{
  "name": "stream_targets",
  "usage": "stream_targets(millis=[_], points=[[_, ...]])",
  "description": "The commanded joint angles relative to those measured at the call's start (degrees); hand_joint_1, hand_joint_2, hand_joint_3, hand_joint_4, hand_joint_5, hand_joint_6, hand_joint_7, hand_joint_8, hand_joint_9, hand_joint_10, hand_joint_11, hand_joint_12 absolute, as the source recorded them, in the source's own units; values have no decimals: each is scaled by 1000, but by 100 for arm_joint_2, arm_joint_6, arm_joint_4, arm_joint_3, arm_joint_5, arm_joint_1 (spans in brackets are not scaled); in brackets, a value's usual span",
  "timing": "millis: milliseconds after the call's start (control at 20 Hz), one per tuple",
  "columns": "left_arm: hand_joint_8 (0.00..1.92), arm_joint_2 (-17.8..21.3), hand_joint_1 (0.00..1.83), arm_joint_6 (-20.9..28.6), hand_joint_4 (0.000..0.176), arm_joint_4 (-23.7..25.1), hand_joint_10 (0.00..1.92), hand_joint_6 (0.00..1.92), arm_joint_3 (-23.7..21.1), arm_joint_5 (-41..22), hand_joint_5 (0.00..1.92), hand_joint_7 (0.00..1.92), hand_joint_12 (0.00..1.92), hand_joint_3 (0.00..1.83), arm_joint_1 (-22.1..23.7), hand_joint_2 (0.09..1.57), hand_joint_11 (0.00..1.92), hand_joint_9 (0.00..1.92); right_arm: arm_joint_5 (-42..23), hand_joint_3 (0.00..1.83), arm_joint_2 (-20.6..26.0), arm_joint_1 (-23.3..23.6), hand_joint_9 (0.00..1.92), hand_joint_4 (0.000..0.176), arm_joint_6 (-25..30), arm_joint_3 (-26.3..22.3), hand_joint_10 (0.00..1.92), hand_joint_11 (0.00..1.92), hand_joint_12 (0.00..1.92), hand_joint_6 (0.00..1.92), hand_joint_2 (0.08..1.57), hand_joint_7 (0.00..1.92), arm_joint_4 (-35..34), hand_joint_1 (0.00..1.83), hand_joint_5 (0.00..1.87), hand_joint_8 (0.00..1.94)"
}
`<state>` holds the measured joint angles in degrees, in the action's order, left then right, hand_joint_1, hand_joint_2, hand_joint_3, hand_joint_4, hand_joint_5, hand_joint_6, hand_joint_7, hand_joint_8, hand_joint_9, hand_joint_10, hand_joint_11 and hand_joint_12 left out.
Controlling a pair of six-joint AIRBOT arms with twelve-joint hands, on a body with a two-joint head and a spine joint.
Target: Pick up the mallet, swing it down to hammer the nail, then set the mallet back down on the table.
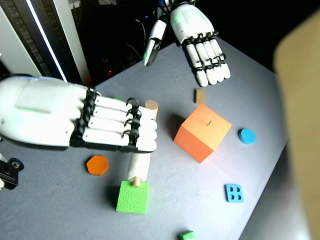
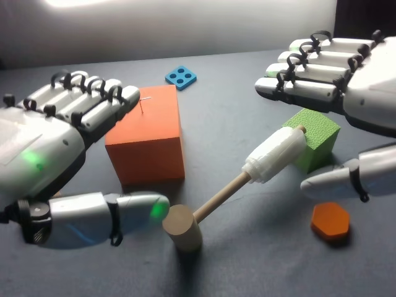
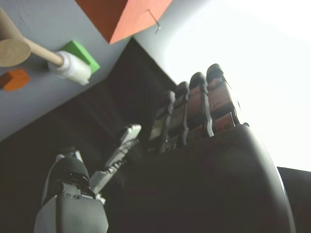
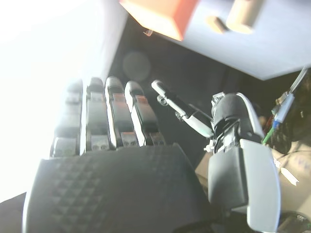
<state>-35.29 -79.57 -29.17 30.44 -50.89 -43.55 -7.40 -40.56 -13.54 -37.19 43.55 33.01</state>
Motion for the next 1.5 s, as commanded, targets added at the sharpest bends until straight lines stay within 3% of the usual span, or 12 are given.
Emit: stream_targets(millis=[0,150,250,350,550,850,950,1100,1250,1300,1350,1450], points=[[0,81,0,181,0,265,0,0,70,-620,0,0,0,20,-6,987,0,0,-18,0,-12,165,0,0,105,12,0,0,0,0,1073,0,10,176,0,0],[0,79,0,710,0,730,0,0,264,-620,0,0,0,27,-209,1008,0,0,928,1,-244,538,0,0,136,67,0,0,0,0,1104,0,9,363,0,0],[0,79,0,1375,0,1280,0,0,444,-620,0,0,0,22,-425,1001,0,0,1347,0,-459,676,0,0,274,148,0,0,0,0,1085,0,-126,555,0,0],[0,76,0,1977,0,1864,0,0,640,-620,0,0,0,19,-566,999,0,0,1066,0,-485,713,0,0,-401,209,0,0,0,0,1020,0,-866,827,0,0],[0,1,0,2564,0,2615,0,0,879,-620,0,0,0,10,-653,987,0,0,609,0,-481,587,0,0,-903,221,0,0,0,0,939,0,-866,1084,0,0],[0,-185,0,2745,0,2911,0,0,1006,-621,0,0,0,15,-978,1003,0,0,1779,0,-765,748,0,0,-1057,219,0,0,0,0,947,0,-1233,1234,0,0],[0,-240,0,2745,0,2968,0,0,1113,-621,0,0,0,18,-1031,1012,0,0,2066,0,-882,872,0,0,-983,233,0,0,0,0,968,0,-1233,1206,0,0],[0,-362,0,2745,0,3063,0,0,1319,-643,0,0,0,17,-1126,1016,0,0,2911,2,-1346,1108,0,0,-1021,385,0,0,0,0,999,0,-1223,1266,0,0],[0,-626,0,2745,0,3098,0,0,1573,-738,0,0,0,19,-1112,1024,0,0,3161,8,-1692,1172,0,0,-1026,579,0,0,0,0,1012,0,-1212,1358,0,0],[0,-688,0,2743,0,3098,0,0,1651,-736,0,0,0,19,-1110,1024,0,0,3186,8,-1833,1161,0,0,-738,655,0,0,0,0,1012,0,-978,1358,0,0],[0,-758,0,2709,0,3098,0,0,1778,-695,0,0,0,19,-1086,1029,0,0,3302,18,-2066,1105,0,0,-32,787,0,0,0,0,1037,0,-239,1349,0,0],[0,-770,0,2686,0,3098,0,0,1851,-670,0,0,0,18,-1077,1032,0,0,3327,14,-2219,1072,0,0,80,923,0,0,0,0,1036,0,-228,1388,0,0]])
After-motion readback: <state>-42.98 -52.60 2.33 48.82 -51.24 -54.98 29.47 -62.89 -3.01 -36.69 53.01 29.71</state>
